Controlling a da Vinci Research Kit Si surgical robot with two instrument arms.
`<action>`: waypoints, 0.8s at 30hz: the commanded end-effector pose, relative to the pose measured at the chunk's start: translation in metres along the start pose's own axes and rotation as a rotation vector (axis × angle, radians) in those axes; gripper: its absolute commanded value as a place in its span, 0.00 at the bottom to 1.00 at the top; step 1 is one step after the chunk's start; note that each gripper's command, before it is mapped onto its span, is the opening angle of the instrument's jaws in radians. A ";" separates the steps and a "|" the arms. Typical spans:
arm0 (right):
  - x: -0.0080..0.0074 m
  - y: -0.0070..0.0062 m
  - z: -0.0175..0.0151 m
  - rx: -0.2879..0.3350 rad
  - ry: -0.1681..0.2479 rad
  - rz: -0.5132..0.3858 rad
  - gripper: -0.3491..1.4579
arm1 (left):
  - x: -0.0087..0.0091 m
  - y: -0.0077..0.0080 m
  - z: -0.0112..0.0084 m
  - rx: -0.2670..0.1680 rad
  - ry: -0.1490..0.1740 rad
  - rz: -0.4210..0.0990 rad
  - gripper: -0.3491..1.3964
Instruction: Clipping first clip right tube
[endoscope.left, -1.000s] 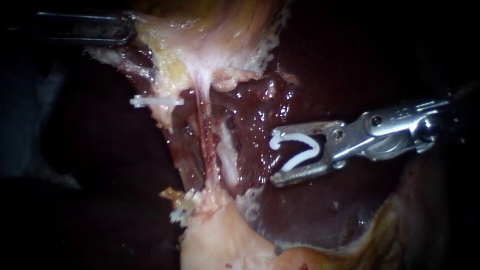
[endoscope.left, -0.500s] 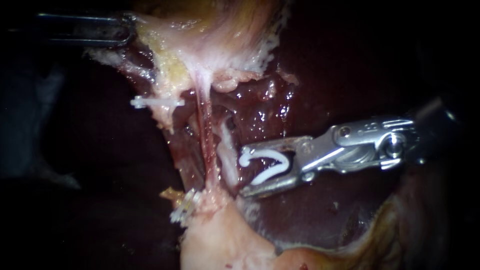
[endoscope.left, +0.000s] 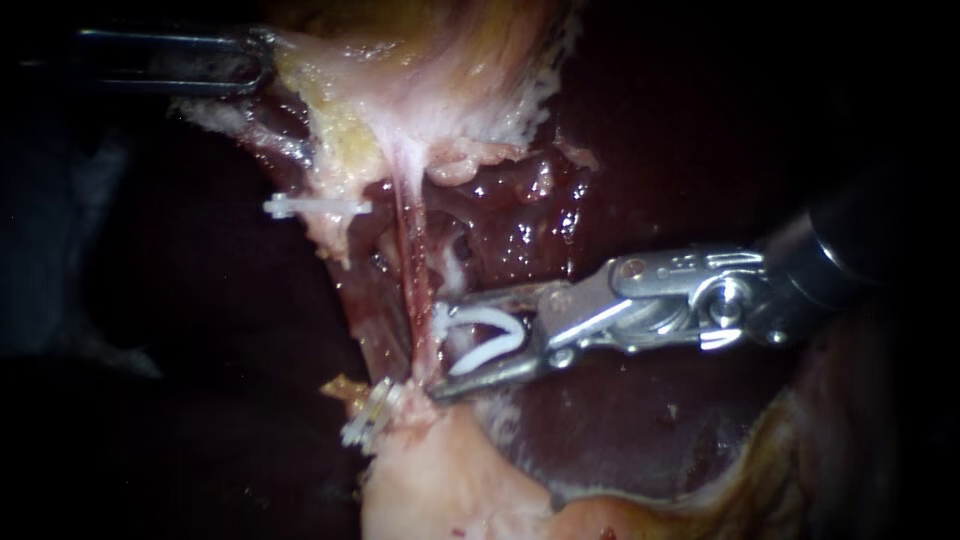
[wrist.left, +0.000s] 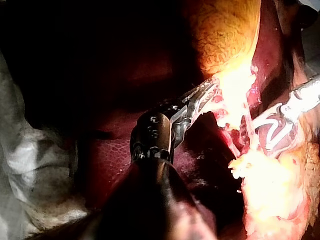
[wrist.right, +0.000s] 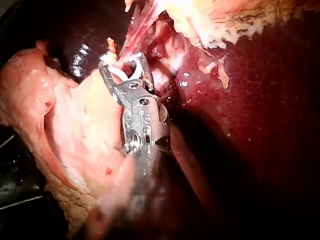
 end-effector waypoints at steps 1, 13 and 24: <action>0.0000 0.0000 0.0002 0.000 0.005 0.007 0.46 | 0.0000 0.0000 0.0000 -0.001 -0.001 0.000 0.00; -0.0003 0.0004 0.0035 0.062 0.059 0.053 0.46 | 0.0000 -0.0001 0.0000 -0.001 -0.001 0.000 0.00; 0.0001 0.0007 0.0049 0.115 0.111 0.087 0.46 | 0.0000 -0.0001 0.0000 -0.001 -0.001 0.000 0.00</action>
